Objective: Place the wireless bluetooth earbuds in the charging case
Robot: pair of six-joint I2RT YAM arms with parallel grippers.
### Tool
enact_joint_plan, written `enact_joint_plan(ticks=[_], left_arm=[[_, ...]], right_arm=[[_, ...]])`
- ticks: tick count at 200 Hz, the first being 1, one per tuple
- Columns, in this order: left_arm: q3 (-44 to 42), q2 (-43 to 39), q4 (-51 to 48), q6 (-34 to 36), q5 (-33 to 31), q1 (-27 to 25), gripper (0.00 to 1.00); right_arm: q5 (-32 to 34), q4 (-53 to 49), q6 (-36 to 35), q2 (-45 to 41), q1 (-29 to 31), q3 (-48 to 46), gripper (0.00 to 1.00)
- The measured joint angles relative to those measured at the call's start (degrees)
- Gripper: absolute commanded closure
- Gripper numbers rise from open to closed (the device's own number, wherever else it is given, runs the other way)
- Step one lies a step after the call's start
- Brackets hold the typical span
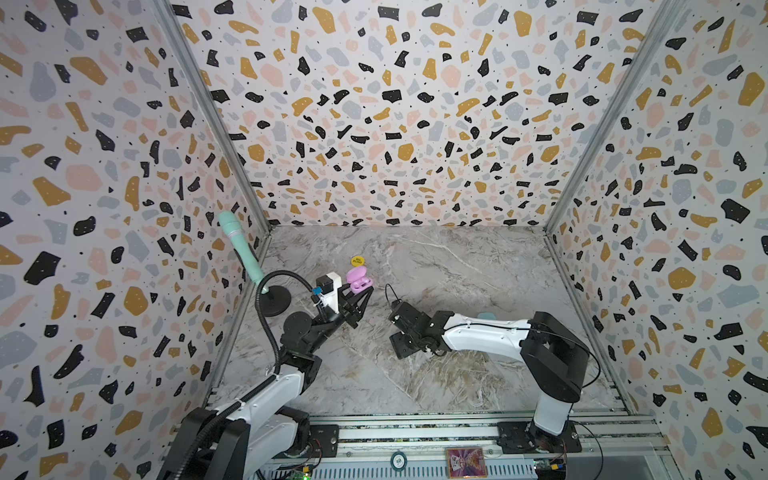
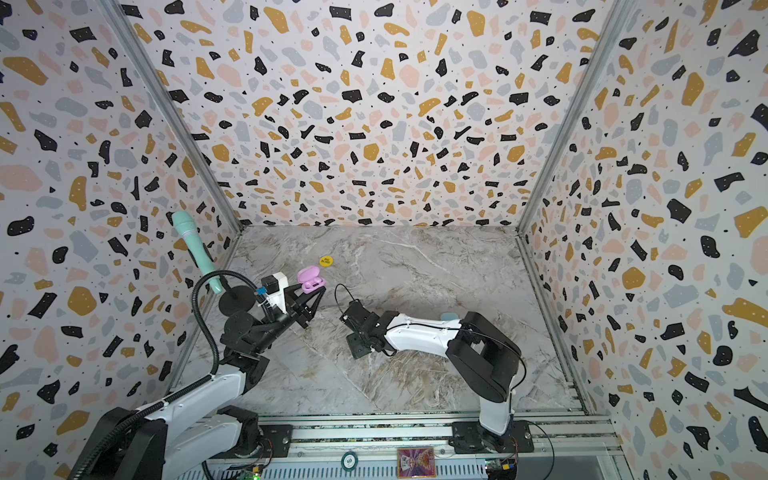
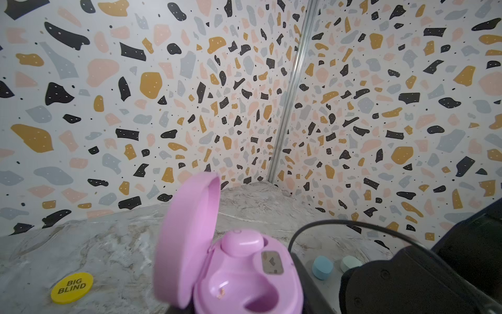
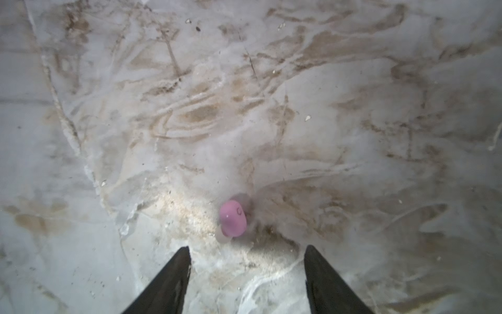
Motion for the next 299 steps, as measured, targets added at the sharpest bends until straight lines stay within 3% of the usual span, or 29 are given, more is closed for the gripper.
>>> enact_joint_plan(ticks=[113,230,268,299], left_arm=[[-1.60,0.00,1.88,-2.10,0.50,1.44,1.00],[-1.62,-0.61,1.90,-2.71,1.22,1.53,1.00],[-1.62,-0.63,1.88,-2.80,1.88,1.53,1.00],[-1.60,-0.68,1.88,-2.84,1.97,1.53,1.00]], right_arm=[[7.02,-8.57,2.10,8.15,-0.02,8.72,0.32],[12.09,-13.07,3.41,-1.27,-5.46,1.79,0.31],[10.86,-12.48,3.26,-2.80,-6.64,1.20,0.31],[2.67,-8.07,1.86,-6.40,-9.40,-2.27,0.30]])
